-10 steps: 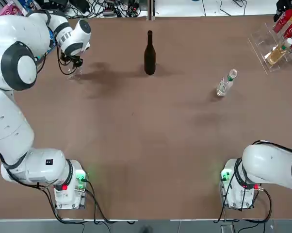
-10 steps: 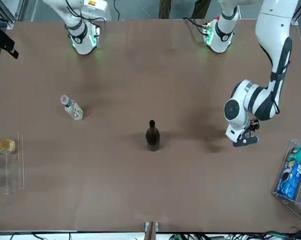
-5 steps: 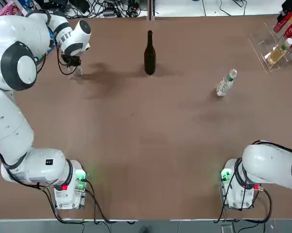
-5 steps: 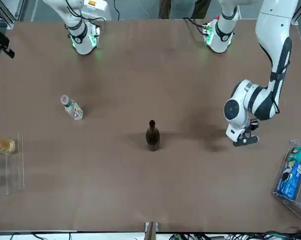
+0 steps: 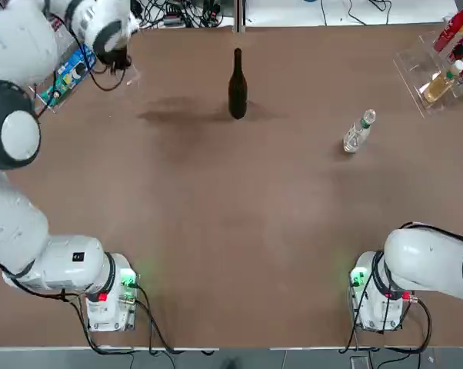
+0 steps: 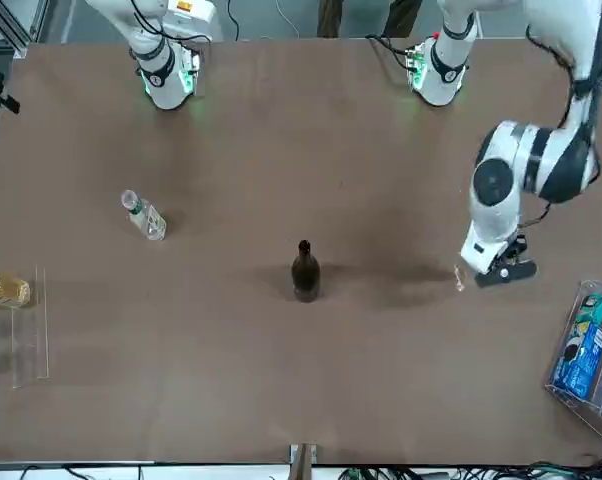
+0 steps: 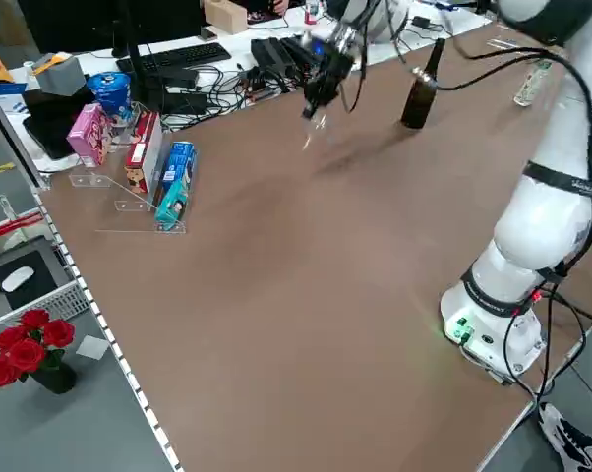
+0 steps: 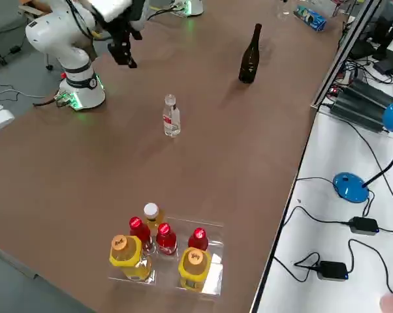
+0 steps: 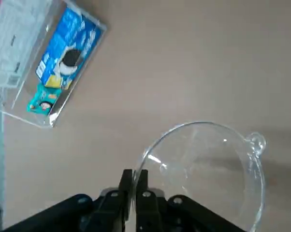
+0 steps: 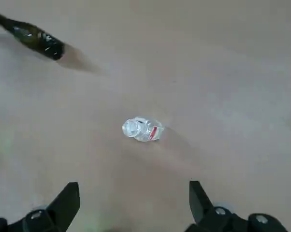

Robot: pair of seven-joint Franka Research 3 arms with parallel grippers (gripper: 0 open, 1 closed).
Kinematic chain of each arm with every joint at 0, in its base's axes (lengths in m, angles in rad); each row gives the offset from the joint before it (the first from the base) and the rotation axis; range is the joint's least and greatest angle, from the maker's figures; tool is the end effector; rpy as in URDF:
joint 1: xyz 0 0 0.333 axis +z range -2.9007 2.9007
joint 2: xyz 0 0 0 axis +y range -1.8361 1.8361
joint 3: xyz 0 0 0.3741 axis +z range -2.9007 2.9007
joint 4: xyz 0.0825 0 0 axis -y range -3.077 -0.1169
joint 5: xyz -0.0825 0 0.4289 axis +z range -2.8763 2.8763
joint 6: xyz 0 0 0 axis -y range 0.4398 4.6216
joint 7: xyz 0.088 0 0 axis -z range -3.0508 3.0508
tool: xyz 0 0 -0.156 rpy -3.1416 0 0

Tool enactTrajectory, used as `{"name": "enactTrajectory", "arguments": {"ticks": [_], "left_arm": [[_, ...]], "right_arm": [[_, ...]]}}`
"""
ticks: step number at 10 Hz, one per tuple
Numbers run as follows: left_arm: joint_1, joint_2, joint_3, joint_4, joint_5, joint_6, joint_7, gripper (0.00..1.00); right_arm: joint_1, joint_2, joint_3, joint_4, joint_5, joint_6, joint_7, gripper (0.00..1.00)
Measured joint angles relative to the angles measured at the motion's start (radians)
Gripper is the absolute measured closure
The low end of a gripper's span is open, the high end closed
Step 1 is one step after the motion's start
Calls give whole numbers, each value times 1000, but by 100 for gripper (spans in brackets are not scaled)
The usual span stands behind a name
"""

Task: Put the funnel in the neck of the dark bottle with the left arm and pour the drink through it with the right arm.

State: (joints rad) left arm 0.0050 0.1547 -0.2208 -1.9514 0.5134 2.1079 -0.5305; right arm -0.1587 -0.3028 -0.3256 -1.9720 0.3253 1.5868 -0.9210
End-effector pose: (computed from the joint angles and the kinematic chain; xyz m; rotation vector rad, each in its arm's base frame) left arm 0.6392 -0.0914 0.3970 -2.7566 -0.0724 -0.2195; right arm 0.4405 -0.1966 0.5963 -2.6794 -0.5905 -0.2708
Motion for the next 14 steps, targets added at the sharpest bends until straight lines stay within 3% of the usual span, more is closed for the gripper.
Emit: {"name": "enactTrajectory", "arguments": {"ticks": [2,4,8,12,14], "left_arm": [[-2,-76,-68,58,-199,0,1,93],[-6,-95,-159,121,-285,1,-50,93],[-15,-73,-315,265,-299,2,-217,93],[-29,67,-461,385,-308,3,-373,93],[-68,131,-475,414,-308,19,-405,93]], "right_arm": [[0,14,-29,-43,51,33,-209,0],[-1,77,-69,-78,154,42,-460,0],[-9,354,-106,-93,351,53,-975,0],[-51,650,-109,-97,606,6,-1469,0],[-54,772,-107,-93,681,-20,-1637,0]]}}
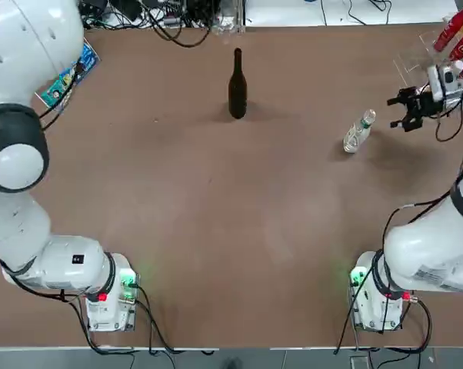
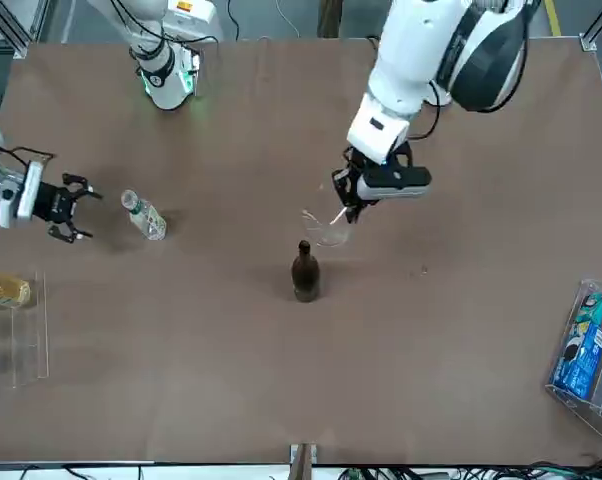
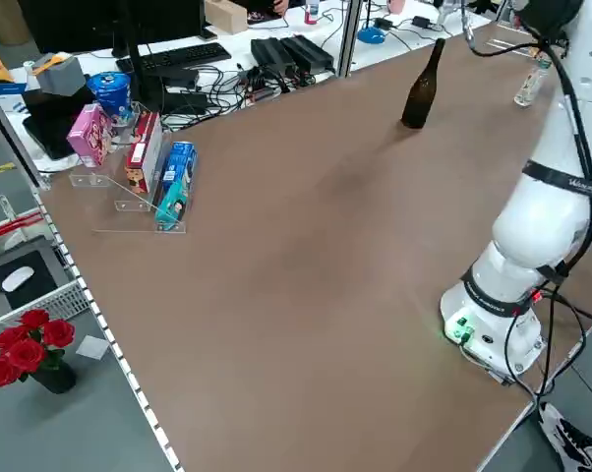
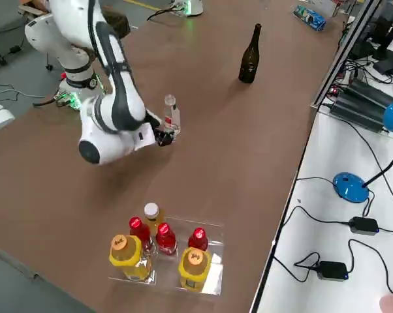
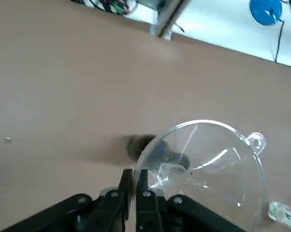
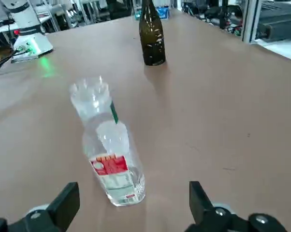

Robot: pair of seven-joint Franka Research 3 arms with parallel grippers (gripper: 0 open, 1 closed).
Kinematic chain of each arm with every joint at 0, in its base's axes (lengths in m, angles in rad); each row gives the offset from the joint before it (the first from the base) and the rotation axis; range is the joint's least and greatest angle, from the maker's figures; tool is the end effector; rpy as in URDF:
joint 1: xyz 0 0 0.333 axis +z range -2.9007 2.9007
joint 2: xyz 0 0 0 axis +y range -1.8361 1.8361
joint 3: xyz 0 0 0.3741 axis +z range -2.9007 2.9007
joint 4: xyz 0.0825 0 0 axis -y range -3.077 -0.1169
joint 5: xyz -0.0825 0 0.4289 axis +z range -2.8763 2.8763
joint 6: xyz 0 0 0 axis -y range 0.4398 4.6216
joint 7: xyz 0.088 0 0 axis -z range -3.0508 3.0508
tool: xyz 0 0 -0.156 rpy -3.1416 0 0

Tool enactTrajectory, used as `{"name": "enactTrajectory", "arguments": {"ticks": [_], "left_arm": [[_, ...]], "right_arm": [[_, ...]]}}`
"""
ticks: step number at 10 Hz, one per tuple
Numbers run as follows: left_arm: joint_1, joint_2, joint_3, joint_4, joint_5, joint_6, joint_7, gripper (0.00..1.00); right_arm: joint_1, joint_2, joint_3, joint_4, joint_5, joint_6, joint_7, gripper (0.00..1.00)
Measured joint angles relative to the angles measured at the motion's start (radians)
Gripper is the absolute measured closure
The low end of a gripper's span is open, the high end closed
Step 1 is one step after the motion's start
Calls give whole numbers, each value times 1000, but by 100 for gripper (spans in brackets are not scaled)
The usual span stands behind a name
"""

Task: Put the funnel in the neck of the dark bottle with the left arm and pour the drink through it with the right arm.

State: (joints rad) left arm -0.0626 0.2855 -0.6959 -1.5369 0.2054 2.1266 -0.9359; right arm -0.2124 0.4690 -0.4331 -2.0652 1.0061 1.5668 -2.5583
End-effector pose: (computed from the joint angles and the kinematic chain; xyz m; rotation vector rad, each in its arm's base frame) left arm 0.5862 -0.4524 0.5617 2.8422 0.2218 0.3727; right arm 0.5073 -0.2171 0.2021 -1.7136 -1.3880 -0.9224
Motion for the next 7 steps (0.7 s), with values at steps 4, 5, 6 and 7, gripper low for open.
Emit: {"name": "enactTrajectory", "arguments": {"ticks": [4,5,6,7], "left_arm": [[-19,48,-1,13,0,50,-6,93],[-18,51,-1,13,0,50,-6,93],[-18,53,-1,13,0,50,-6,93],[-19,55,-1,13,0,50,-6,93]], "right_arm": [[0,127,2,6,84,-81,-180,0],[0,151,5,9,94,-92,-191,0],[0,167,7,14,99,-110,-203,0],[0,176,10,15,103,-133,-213,0]]}}
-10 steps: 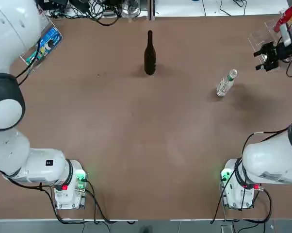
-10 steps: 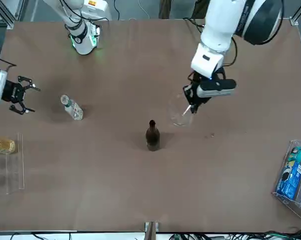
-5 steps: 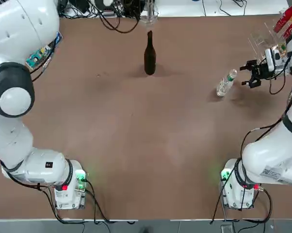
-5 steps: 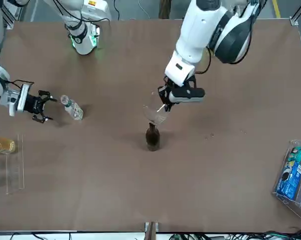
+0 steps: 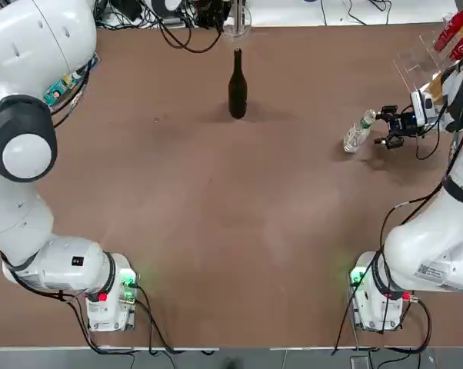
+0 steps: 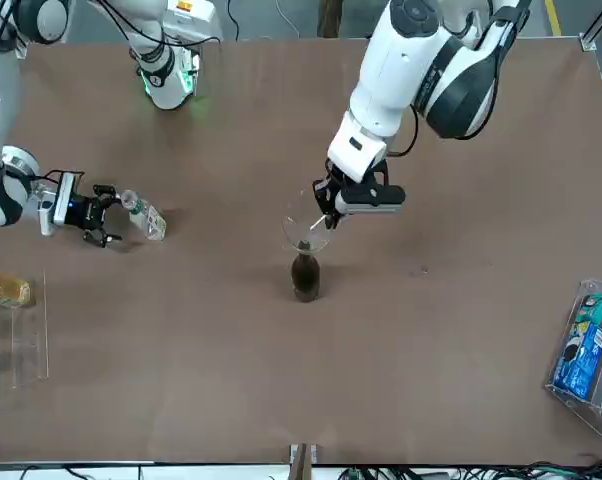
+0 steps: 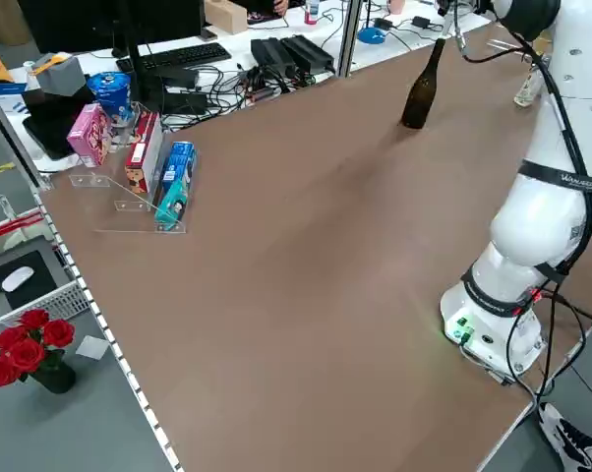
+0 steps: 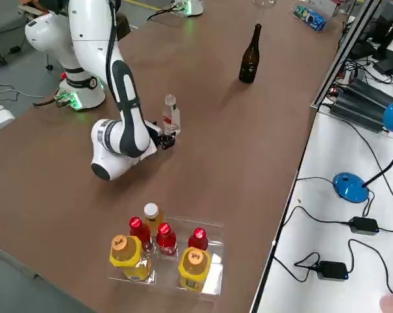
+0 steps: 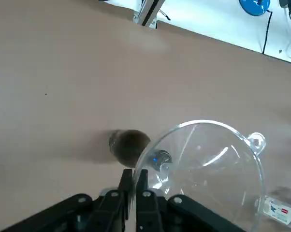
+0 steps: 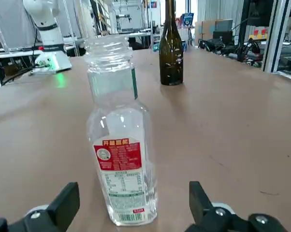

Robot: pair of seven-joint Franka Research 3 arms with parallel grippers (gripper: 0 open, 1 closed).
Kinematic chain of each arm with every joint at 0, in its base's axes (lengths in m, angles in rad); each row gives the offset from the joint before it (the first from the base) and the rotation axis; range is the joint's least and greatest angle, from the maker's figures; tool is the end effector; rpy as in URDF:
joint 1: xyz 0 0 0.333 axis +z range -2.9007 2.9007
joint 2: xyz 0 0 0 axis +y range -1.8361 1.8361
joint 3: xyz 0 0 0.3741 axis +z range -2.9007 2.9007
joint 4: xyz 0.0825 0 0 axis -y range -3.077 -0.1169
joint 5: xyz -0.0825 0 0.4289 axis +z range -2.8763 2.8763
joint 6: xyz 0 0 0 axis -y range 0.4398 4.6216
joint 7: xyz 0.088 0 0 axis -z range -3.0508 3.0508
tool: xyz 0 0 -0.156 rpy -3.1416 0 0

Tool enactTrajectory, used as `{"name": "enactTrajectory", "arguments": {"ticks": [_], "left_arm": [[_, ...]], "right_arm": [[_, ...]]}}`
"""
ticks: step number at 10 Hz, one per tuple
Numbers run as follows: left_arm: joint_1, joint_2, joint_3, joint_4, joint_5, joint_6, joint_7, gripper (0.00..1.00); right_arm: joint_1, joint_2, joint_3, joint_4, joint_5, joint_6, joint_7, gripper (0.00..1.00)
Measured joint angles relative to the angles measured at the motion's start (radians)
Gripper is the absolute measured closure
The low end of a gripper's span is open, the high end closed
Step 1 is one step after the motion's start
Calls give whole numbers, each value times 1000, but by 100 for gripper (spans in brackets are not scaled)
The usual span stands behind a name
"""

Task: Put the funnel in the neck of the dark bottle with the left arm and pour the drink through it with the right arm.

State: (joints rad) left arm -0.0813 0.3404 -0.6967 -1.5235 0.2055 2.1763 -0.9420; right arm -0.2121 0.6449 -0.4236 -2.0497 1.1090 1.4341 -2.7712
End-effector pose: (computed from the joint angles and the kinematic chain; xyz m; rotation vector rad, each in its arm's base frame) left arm 0.5953 -0.4686 0.5422 2.8039 0.2132 0.3454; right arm 0.4954 -0.1886 0.1308 -1.5134 -1.3513 -1.0532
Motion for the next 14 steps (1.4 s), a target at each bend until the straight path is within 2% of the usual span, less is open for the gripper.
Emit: {"name": "enactTrajectory", "arguments": {"ticks": [5,8,12,14], "left_arm": [[0,40,0,0,19,26,4,93],[-1,51,-2,1,34,27,4,91],[0,51,-2,13,35,27,-2,33],[10,34,-2,32,35,-37,22,2]], "right_arm": [[0,44,8,2,30,-35,-21,0],[1,59,39,3,45,-37,-24,0],[2,73,64,3,48,-38,-31,0],[2,80,78,3,56,-38,-34,0]]}}
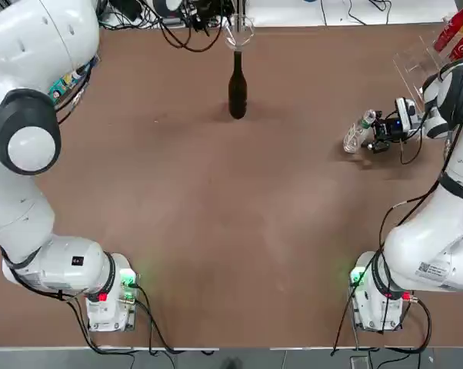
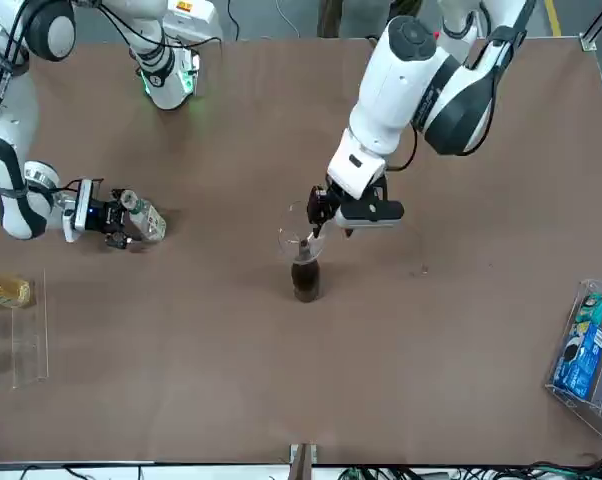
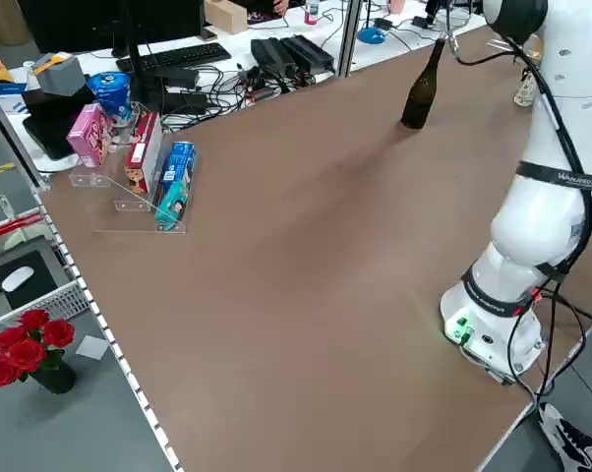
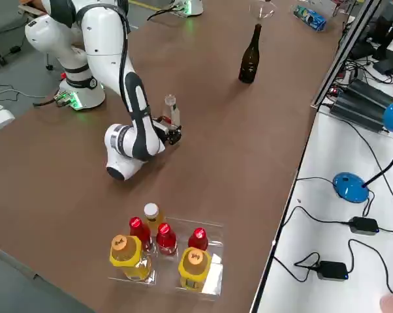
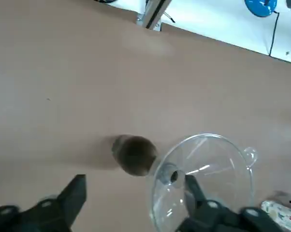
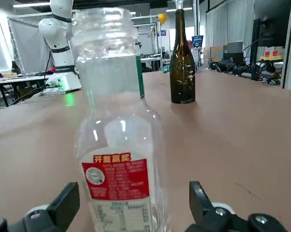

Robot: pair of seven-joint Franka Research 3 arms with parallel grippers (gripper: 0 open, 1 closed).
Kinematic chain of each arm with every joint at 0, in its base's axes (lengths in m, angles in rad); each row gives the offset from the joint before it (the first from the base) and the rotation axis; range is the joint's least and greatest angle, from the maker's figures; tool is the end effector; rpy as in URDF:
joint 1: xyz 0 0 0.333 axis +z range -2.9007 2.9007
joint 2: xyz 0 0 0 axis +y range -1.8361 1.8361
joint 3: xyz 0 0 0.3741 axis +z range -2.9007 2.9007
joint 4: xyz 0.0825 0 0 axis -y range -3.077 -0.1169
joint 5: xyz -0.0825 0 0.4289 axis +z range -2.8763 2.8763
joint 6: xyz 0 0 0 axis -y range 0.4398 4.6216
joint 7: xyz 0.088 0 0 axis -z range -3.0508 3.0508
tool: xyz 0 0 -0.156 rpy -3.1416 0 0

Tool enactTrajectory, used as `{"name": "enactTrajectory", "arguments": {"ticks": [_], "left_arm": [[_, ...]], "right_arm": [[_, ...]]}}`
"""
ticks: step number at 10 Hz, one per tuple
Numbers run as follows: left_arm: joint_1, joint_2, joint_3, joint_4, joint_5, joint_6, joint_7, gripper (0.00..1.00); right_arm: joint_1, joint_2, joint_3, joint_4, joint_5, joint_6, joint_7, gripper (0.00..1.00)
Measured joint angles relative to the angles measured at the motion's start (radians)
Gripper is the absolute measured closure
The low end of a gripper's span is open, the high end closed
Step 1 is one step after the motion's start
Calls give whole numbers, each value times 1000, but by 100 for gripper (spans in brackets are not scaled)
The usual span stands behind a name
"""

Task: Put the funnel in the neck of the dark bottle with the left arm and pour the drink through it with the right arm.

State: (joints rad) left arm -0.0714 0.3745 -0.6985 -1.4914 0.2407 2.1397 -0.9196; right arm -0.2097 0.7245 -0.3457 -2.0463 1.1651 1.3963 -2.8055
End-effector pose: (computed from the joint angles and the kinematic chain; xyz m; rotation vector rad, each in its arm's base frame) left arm 0.6109 -0.4588 0.5336 2.8416 0.1918 0.3409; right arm 0.4997 -0.1386 0.0946 -1.4067 -1.2840 -1.0812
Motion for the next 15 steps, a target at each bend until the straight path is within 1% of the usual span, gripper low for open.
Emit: {"name": "enactTrajectory", "arguments": {"ticks": [1,2,3,4,5,6,7,8,9,10,11,14,15], "left_arm": [[7,-14,2,3,0,-51,60,0],[9,-28,14,3,-4,-100,149,5],[6,-39,42,2,-34,-133,250,4],[-2,-50,91,2,-96,-149,365,2],[-21,-69,166,-2,-178,-162,499,3],[-54,-93,259,-14,-279,-174,633,8],[-69,-111,321,-32,-385,-182,785,9],[-59,-115,343,-48,-456,-200,938,13],[-44,-112,348,-62,-483,-238,1048,12],[-30,-104,349,-69,-492,-266,1123,7],[-23,-93,349,-70,-495,-275,1170,3],[-20,-59,350,-70,-503,-278,1286,1],[-9,-53,350,-69,-546,-279,1342,1]], "right_arm": [[1,3,6,0,7,0,0,0],[3,7,10,0,10,0,0,0],[5,10,11,1,12,0,-1,0],[6,11,12,2,14,0,-3,2],[7,11,13,2,15,0,-3,3],[8,12,15,3,15,0,-4,5],[10,12,18,4,16,-1,-5,13],[11,12,21,4,16,-1,-5,15],[12,13,21,4,16,-1,-9,17],[13,13,22,4,16,-1,-10,18],[13,14,22,4,16,-2,-11,20],[13,17,22,4,16,-11,-11,26],[13,17,22,4,16,-11,-11,28]]}}
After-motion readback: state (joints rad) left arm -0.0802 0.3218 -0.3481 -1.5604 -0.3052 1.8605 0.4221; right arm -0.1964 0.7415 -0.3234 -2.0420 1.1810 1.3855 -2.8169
